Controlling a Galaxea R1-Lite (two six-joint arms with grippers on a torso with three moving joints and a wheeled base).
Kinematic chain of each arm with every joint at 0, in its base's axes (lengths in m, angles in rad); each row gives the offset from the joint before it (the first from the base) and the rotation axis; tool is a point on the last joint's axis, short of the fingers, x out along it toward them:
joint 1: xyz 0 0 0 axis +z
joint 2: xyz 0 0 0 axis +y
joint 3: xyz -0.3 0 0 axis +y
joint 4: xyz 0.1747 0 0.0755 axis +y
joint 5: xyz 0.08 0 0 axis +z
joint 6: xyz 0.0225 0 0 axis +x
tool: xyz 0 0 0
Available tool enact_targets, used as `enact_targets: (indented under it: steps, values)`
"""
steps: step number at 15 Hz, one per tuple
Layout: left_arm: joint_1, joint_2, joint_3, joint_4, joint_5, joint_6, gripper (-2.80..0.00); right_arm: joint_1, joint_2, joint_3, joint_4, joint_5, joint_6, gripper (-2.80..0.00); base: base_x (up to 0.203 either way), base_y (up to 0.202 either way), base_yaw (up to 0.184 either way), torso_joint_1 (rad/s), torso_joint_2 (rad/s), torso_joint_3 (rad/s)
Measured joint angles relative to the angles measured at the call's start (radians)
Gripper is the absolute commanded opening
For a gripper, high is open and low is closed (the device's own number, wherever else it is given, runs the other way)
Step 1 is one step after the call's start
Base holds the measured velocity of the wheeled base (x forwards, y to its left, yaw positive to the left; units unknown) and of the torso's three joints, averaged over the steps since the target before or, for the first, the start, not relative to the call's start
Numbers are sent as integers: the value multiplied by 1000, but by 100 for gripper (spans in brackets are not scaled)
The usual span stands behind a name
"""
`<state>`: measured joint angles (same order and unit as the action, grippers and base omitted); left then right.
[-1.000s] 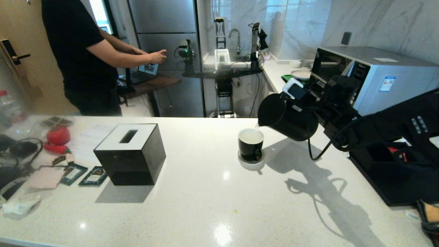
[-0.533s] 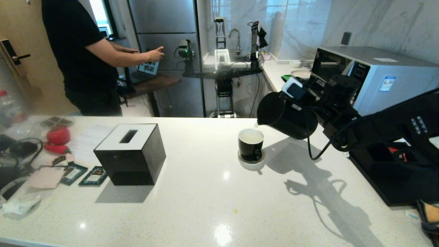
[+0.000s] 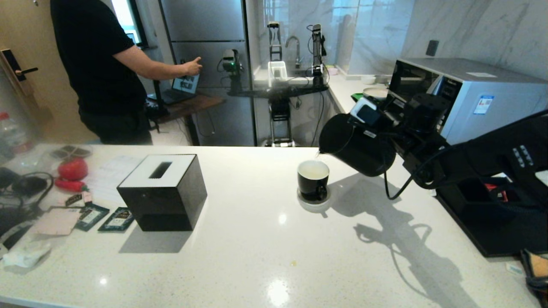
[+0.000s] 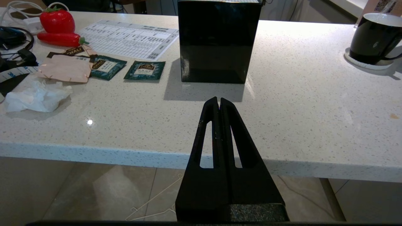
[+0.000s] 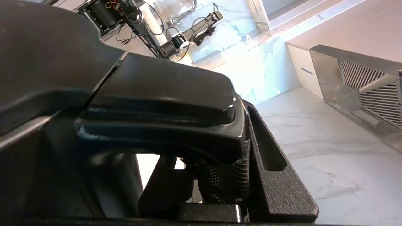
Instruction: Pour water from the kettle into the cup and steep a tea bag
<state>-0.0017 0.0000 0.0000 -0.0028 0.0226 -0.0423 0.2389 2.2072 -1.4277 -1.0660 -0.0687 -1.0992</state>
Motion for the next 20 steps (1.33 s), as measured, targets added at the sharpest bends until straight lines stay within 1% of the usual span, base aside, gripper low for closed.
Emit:
enact_targets:
  steps: [3, 14, 16, 20]
  values:
    - [0, 0, 0, 0, 0, 0, -280, 0, -2, -3, 0, 0, -15, -280, 0, 0, 0, 0, 0, 0]
    - [0, 0, 0, 0, 0, 0, -280, -2, -4, 9, -24, 2, -10, -280, 0, 0, 0, 0, 0, 0]
    - [0, 0, 0, 0, 0, 0, -280, -4, -6, 11, -24, 4, 19, -280, 0, 0, 0, 0, 0, 0]
    - [0, 0, 0, 0, 0, 0, -280, -33, -23, 20, -77, 3, 126, -280, 0, 0, 0, 0, 0, 0]
